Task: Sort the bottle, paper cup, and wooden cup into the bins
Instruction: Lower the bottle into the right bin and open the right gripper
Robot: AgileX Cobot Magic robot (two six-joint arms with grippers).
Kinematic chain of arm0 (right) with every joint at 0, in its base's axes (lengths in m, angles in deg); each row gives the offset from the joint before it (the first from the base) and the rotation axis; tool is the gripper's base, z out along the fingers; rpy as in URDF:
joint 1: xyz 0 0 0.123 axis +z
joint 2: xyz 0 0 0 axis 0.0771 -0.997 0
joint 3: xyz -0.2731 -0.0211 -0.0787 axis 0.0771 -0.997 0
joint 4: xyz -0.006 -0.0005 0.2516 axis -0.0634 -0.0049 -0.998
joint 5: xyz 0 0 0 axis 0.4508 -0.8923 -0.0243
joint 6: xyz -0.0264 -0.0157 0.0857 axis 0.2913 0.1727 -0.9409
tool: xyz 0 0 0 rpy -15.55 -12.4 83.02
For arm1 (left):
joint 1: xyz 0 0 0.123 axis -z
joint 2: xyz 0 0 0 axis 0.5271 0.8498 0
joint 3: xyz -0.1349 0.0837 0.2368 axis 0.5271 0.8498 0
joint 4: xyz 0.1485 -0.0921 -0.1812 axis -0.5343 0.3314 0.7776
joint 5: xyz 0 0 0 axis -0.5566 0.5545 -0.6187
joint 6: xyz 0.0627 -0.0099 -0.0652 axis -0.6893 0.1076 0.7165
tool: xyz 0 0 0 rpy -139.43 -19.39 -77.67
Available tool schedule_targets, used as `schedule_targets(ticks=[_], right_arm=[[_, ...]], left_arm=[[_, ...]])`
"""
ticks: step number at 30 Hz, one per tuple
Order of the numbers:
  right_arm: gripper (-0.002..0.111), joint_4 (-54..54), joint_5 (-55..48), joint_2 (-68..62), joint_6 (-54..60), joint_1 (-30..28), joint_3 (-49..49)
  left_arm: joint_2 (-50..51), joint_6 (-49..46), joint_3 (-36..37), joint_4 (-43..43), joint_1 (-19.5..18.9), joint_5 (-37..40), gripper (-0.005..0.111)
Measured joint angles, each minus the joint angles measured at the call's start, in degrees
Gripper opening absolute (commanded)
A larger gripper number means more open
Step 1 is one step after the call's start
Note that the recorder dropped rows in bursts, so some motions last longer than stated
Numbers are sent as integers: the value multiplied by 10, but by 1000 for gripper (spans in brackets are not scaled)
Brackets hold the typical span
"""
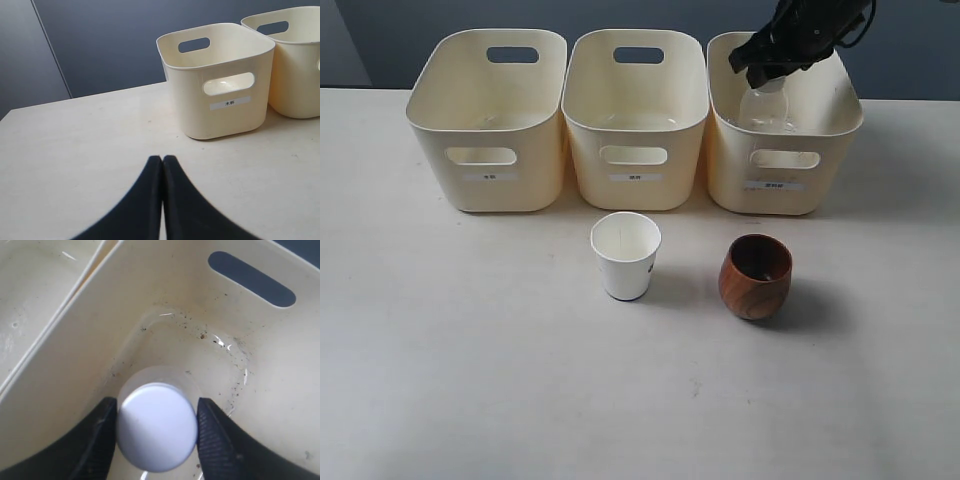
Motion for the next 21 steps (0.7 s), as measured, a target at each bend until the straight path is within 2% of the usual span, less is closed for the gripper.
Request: schedule_targets(ticks=[1,3,5,9,14,21], right_arm=[[9,0,0,0,0,0,0],[38,0,-1,0,0,0,0],[48,0,-1,0,-1,0,0],[48,0,-1,-1,-1,0,0],[65,0,-1,-3,-3,0,0],[65,-6,-1,-3,-3,0,0]], left_arm=[[0,0,0,0,0,0,0],[0,0,0,0,0,0,0],[0,0,0,0,0,0,0],[0,0,0,0,0,0,0],[0,0,0,0,0,0,0],[0,0,0,0,0,0,0]])
